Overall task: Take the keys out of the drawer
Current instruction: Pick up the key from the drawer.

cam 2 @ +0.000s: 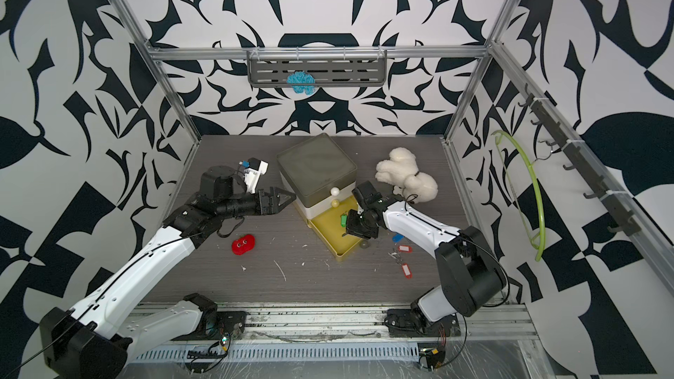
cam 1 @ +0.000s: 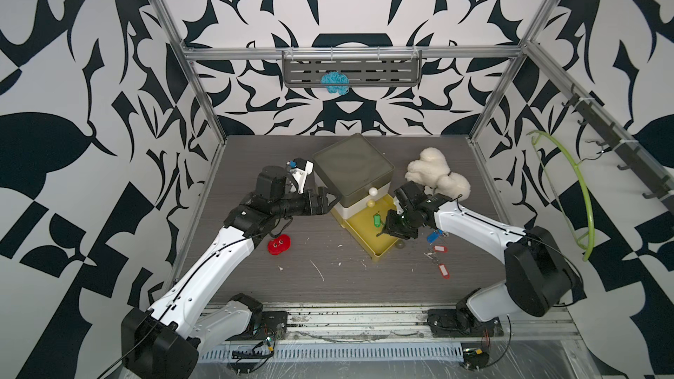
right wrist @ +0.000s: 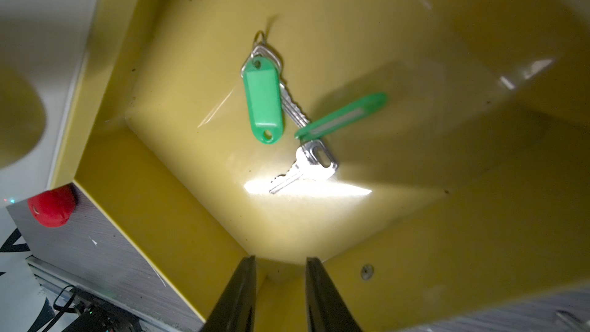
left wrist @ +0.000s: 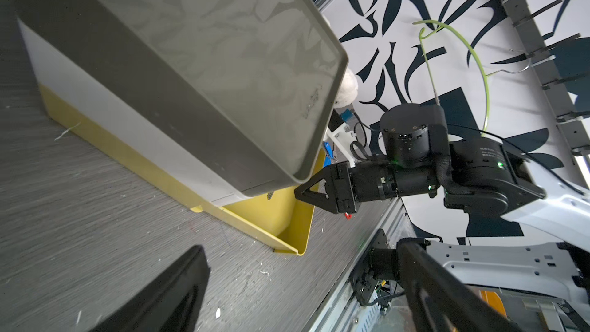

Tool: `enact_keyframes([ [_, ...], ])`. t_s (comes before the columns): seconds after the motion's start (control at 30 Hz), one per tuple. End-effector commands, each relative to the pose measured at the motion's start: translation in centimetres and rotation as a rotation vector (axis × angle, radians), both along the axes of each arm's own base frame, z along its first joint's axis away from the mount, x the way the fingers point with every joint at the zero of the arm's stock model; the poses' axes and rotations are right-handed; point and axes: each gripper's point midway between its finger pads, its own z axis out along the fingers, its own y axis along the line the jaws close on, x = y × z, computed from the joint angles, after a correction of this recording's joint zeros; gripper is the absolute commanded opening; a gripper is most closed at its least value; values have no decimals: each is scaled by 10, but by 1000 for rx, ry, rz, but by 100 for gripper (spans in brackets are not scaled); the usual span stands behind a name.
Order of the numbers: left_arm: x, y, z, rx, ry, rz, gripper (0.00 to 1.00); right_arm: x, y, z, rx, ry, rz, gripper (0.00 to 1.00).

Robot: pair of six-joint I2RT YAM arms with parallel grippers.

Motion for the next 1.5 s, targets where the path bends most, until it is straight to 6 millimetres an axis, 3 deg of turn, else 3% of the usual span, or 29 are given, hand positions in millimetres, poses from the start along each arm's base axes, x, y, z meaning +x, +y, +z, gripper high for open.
enact_keyframes([
  [0.0,-3,5,-5,19,2,9,99,20,7,14,7,-90,20,32],
  [0.37,-4,5,-9,33,5,-1,99,31,2,5,-54,-111,20,31],
  [1.47,0,3,-18,47,26,-9,99,40,0,-24,-145,-47,39,28],
])
